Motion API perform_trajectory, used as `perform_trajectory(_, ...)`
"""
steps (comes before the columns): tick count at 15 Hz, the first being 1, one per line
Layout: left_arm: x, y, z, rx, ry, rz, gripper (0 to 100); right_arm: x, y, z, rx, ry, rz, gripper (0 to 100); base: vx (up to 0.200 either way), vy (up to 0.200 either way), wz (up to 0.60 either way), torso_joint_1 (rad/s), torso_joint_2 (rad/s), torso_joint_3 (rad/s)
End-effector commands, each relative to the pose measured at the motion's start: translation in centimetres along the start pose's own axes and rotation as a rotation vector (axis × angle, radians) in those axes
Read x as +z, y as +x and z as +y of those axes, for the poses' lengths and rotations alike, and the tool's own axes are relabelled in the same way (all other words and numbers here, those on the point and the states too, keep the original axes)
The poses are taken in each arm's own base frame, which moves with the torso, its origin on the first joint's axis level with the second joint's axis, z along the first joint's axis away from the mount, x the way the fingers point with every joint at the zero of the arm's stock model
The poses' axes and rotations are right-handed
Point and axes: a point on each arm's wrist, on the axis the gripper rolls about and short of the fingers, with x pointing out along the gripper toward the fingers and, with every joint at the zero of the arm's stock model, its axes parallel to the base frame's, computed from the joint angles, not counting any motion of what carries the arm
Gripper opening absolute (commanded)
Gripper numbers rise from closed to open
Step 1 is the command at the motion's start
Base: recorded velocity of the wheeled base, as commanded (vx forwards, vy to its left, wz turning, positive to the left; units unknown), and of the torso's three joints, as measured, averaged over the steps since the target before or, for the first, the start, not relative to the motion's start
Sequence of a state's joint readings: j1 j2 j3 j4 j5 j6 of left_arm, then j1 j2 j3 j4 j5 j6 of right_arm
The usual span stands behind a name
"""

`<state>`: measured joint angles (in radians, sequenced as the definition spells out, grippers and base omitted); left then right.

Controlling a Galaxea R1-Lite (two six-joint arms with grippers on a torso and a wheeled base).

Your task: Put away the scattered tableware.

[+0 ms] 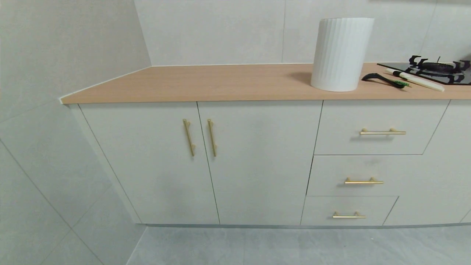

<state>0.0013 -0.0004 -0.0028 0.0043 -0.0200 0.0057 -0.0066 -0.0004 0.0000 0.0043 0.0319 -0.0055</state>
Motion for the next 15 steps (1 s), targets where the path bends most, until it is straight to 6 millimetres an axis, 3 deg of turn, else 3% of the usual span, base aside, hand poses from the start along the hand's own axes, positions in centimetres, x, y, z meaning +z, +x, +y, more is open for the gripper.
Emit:
perform_trajectory(1,0.01,0.00,0.00,0.000,0.000,0.000,100,0.00,0.01,0.00,0.001,-0.001,0.002,100,0.000,-0.200,0.00,0.007,0.00,0.002)
perform_trajectory(6,0.01,0.00,0.00,0.000,0.000,0.000,100,0.00,0.01,0.00,0.001,-0.001,0.002,100,0.000,-0.200,0.00,0.001,0.00,0.002)
perform_trajectory(13,0.01,0.00,0.00,0.000,-0.001,0.000,100,0.00,0.01,0.00,0.001,-0.001,0.002,100,0.000,0.000,0.00,0.000,0.00,0.000)
perform_trajectory(15,0.01,0.00,0.00,0.000,0.000,0.000,100,0.00,0.01,0.00,0.001,-0.001,0.002,100,0.200,0.000,0.00,0.002,0.00,-0.002)
